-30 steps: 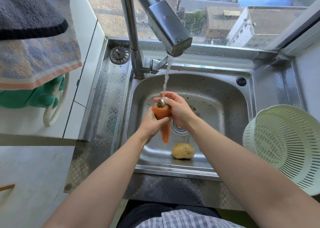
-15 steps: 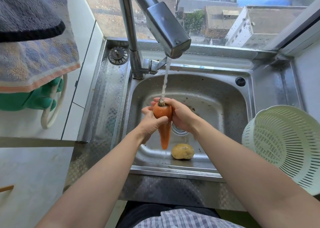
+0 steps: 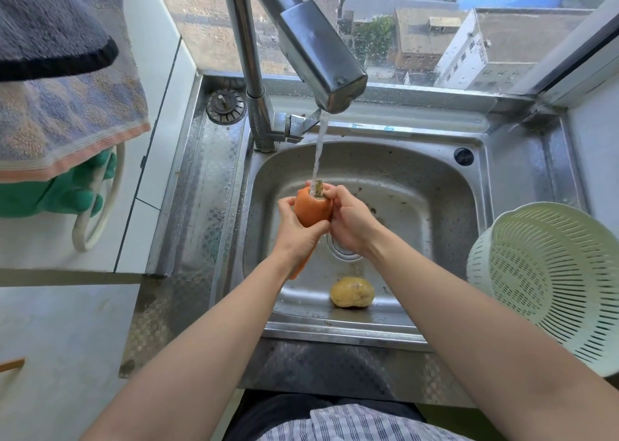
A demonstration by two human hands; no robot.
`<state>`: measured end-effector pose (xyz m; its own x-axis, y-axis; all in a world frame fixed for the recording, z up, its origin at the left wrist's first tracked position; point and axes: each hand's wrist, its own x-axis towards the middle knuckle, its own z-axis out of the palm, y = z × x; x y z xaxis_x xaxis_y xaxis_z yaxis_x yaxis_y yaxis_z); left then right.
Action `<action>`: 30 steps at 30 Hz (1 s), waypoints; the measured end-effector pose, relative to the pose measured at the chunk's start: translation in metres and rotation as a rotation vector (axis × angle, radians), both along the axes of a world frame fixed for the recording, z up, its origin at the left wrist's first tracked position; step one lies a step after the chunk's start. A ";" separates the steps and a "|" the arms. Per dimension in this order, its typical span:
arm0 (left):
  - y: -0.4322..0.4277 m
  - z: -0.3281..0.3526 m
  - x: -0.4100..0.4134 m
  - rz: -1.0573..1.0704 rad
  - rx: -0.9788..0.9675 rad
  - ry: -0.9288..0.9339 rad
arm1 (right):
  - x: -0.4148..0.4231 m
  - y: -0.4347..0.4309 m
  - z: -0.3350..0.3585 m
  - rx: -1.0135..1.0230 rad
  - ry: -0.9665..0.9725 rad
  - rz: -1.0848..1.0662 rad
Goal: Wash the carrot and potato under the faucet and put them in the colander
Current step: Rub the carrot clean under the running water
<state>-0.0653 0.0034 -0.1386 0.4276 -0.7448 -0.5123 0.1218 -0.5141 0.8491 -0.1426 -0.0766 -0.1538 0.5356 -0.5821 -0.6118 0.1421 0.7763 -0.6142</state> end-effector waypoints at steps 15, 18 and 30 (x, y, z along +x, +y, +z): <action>0.001 0.000 0.008 -0.066 0.126 0.099 | 0.006 -0.002 0.010 -0.080 0.109 0.015; 0.001 0.001 0.012 -0.065 0.126 0.143 | 0.001 -0.005 0.008 -0.074 0.102 0.092; -0.002 0.003 0.002 -0.141 0.143 0.122 | 0.018 -0.001 0.007 -0.179 0.400 -0.041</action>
<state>-0.0633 0.0009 -0.1358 0.2526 -0.7090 -0.6585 0.1371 -0.6474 0.7497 -0.1242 -0.0775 -0.1466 0.2511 -0.7137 -0.6539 -0.1053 0.6514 -0.7514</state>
